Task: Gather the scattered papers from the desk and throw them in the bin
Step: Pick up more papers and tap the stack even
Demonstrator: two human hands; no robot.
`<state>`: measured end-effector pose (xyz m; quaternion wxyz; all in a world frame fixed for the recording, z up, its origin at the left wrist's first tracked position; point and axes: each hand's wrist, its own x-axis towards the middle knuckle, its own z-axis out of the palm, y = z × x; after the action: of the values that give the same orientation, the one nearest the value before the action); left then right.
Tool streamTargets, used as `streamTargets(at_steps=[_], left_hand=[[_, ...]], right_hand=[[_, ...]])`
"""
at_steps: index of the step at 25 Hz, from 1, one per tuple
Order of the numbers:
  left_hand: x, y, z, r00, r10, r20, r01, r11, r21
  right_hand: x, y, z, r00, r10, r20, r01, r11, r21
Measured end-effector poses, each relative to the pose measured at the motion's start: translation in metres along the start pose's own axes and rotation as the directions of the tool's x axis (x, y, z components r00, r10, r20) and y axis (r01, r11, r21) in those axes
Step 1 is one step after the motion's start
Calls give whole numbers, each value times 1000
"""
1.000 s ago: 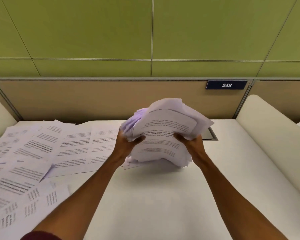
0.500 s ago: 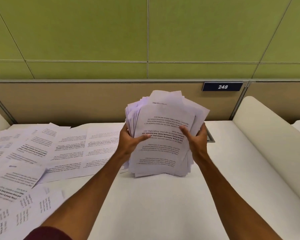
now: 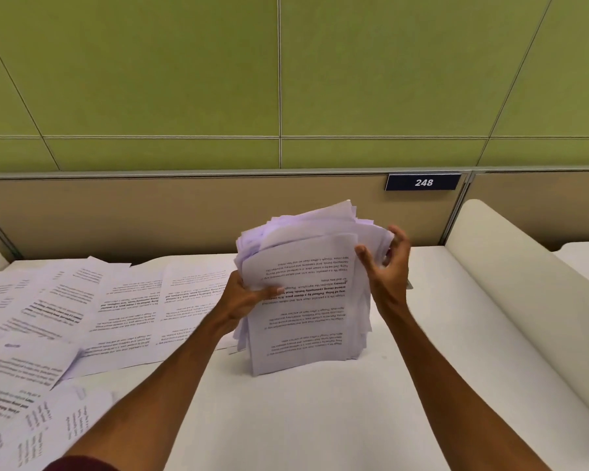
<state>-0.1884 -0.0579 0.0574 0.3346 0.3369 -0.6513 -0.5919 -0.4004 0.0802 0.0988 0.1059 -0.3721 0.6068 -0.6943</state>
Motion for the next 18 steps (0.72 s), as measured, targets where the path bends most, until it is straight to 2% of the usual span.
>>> streamTargets(at_steps=[1,2,3,4,5,6,7,8,9,11,13,14,16,17,18], left_hand=[[-1,2,1,999,31,15,-31,1000,-3],[-2,4,2,997,72,30,-72,997,-6],[-2,4,2,993,108,43,-107,994,-4],[-4,5,2,990,130,59,-130,992,0],[-6,5,2,989,131,65,-132,991,7],[-10,6,1,989,130,78,-131,991,19],[-10,4,-1,987,131,90,-134,990,35],[-11,1,-3,984,142,108,-148,988,46],[-11,-2,-4,982,151,111,-156,987,44],[-14,-4,-2,988,135,70,-136,991,3],[-13,-2,4,997,81,13,-81,997,-10],[-13,0,8,998,66,-3,-66,998,-12],[-14,-1,12,998,57,-27,-58,998,-20],[-14,-1,11,998,52,-40,-53,998,-26],[-14,-2,10,998,48,-43,-49,998,-33]], right_hand=[[4,-8,1,990,-122,-67,115,988,-105],[8,-19,3,953,-288,-98,256,932,-256],[11,-30,6,884,-464,-64,399,818,-415],[12,-39,9,792,-610,29,526,657,-540],[12,-49,14,699,-696,161,626,488,-609],[10,-58,21,633,-715,296,691,351,-632],[7,-64,27,601,-686,411,727,255,-637],[4,-64,32,598,-633,491,739,200,-643],[2,-62,34,617,-582,529,732,179,-658],[0,-59,34,675,-528,514,688,199,-698],[1,-60,33,699,-558,448,638,203,-743],[1,-63,33,687,-602,407,616,184,-766],[-2,-64,31,614,-688,387,632,135,-763],[-3,-62,29,586,-684,434,661,94,-744],[-5,-58,28,598,-636,488,669,62,-741]])
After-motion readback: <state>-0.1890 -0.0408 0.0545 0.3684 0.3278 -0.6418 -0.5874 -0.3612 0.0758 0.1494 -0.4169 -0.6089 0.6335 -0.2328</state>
